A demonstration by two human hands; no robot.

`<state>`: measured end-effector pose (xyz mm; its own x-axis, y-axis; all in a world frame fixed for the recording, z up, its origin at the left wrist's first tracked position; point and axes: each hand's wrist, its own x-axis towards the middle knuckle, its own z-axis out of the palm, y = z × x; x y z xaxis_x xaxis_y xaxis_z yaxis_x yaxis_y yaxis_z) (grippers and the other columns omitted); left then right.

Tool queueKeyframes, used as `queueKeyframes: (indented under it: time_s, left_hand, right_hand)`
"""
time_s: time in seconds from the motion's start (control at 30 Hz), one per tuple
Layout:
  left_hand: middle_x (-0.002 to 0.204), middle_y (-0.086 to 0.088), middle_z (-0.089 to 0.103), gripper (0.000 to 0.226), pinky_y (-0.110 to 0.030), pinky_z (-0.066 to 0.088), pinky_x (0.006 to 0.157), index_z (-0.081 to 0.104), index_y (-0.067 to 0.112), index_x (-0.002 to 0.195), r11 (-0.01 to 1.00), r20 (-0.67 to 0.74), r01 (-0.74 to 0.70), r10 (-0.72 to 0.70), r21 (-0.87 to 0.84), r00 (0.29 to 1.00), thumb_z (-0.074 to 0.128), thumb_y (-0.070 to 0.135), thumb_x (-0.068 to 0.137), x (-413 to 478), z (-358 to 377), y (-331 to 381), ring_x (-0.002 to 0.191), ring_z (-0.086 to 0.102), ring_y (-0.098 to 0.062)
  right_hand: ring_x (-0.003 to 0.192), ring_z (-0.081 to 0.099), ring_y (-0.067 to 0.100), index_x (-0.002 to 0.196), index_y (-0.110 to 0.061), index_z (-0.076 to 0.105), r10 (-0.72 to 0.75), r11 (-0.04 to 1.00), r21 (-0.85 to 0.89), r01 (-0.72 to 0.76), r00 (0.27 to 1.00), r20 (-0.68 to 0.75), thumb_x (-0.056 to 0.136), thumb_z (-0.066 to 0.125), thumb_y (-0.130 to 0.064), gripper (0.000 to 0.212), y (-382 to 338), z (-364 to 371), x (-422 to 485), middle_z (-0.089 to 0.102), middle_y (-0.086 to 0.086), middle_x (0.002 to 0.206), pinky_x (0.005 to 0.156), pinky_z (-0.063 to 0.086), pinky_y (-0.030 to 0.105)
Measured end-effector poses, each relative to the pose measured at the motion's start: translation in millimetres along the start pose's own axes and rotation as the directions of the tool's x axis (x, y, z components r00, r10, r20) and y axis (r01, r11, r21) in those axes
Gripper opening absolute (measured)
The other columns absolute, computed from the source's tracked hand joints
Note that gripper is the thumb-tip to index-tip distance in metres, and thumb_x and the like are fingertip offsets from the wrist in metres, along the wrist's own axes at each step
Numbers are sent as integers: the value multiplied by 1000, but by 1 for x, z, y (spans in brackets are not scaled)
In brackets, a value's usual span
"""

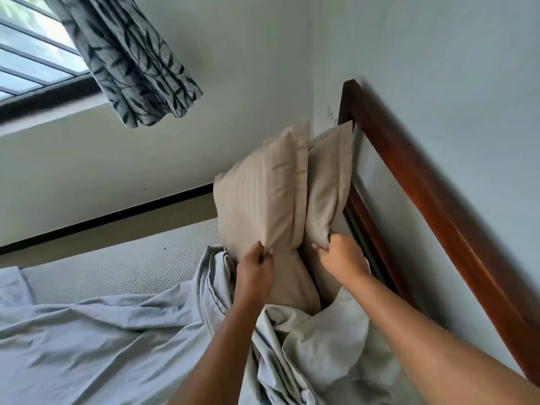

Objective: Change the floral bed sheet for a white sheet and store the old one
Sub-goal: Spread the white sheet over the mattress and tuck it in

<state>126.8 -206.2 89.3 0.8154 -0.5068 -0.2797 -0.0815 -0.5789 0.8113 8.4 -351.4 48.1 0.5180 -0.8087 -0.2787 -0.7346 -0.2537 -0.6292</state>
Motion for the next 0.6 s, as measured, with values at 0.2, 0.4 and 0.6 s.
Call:
queueKeyframes:
  time_s: [0.2, 0.4, 0.6]
  left_hand:
    - [64, 14, 40, 30, -29, 32, 61, 48, 22, 69, 950, -42, -72, 62, -305, 997, 54, 17, 99, 9, -12, 46, 64, 35, -7]
    - [100, -1, 73, 23, -40, 52, 91, 68, 17, 104, 954, 41, -41, 55, -297, 998, 53, 34, 101, 8, -17, 52, 98, 66, -17]
    - [98, -17, 70, 45, -63, 57, 74, 63, 20, 93, 962, 205, 124, -74, -244, 976, 59, 62, 76, 6, 4, -18, 95, 69, -42]
  right_hand:
    - [96, 67, 35, 107, -6, 71, -19, 991, -135, 2, 992, -126, 98, 62, -30, 27, -17, -64, -1, 72, 14, 102, 68, 44, 33]
    - [94, 67, 40, 110, 0, 70, -143, 989, -25, 148, 881, -452, 93, 62, -7, 20, -55, -97, -7, 72, 18, 100, 74, 40, 31]
    - [86, 64, 39, 96, -5, 71, -56, 971, 151, 183, 793, -606, 91, 64, -8, 9, -74, -145, -19, 71, 14, 86, 62, 29, 28]
